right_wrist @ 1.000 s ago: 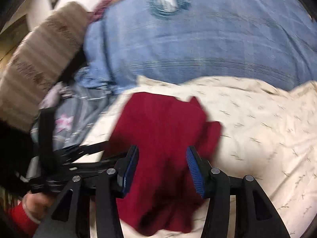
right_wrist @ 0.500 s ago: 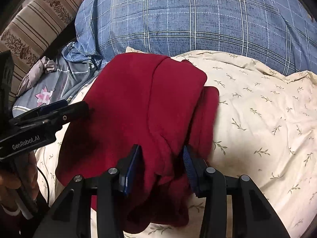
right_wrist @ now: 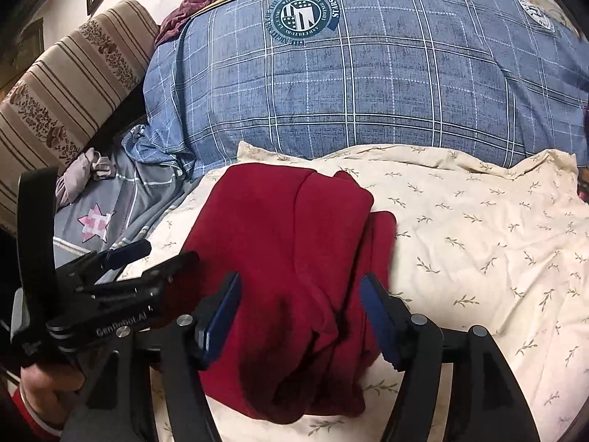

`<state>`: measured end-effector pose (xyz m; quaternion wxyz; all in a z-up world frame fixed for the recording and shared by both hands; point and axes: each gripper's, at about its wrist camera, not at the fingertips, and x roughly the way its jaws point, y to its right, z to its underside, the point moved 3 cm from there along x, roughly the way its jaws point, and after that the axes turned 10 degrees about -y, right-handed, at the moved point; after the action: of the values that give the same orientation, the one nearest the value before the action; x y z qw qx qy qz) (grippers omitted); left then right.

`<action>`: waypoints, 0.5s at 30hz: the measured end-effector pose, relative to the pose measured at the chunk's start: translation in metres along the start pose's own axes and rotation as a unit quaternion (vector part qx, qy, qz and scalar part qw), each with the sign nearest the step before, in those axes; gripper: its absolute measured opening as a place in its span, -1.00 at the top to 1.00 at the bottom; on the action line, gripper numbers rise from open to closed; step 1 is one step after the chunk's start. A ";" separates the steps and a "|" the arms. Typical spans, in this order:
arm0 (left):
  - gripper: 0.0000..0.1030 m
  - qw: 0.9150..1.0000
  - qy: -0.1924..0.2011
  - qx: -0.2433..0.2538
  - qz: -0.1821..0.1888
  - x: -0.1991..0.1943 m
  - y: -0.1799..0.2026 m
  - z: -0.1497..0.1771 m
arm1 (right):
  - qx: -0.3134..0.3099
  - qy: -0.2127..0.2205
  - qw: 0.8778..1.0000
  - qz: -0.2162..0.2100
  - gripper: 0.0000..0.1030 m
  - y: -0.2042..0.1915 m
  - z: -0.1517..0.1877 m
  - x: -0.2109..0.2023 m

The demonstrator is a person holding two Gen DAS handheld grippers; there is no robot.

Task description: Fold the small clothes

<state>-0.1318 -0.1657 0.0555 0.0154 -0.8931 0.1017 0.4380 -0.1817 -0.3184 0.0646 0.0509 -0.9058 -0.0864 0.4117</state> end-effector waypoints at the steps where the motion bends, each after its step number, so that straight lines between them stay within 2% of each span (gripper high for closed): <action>1: -0.53 1.000 0.002 0.003 -0.001 -0.001 0.001 0.000 | 0.001 0.001 1.000 0.000 -0.34 -0.001 0.000 0.000; 6: -0.53 1.000 0.013 -0.002 0.002 -0.007 -0.002 0.001 | 0.003 0.009 1.000 0.011 -0.46 -0.005 -0.001 -0.001; 10: -0.53 1.000 0.020 0.004 -0.013 -0.010 -0.004 0.001 | 0.011 0.009 1.000 0.010 -0.54 -0.006 0.000 -0.002; 15: -0.53 1.000 0.023 0.005 -0.017 -0.012 -0.006 0.003 | 0.007 0.005 1.000 0.017 -0.55 -0.010 0.001 0.001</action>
<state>-0.1401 -0.1576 0.0624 0.0249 -0.9043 0.0895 0.4166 -0.1828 -0.3087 0.0648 0.0509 -0.9088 -0.0680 0.4086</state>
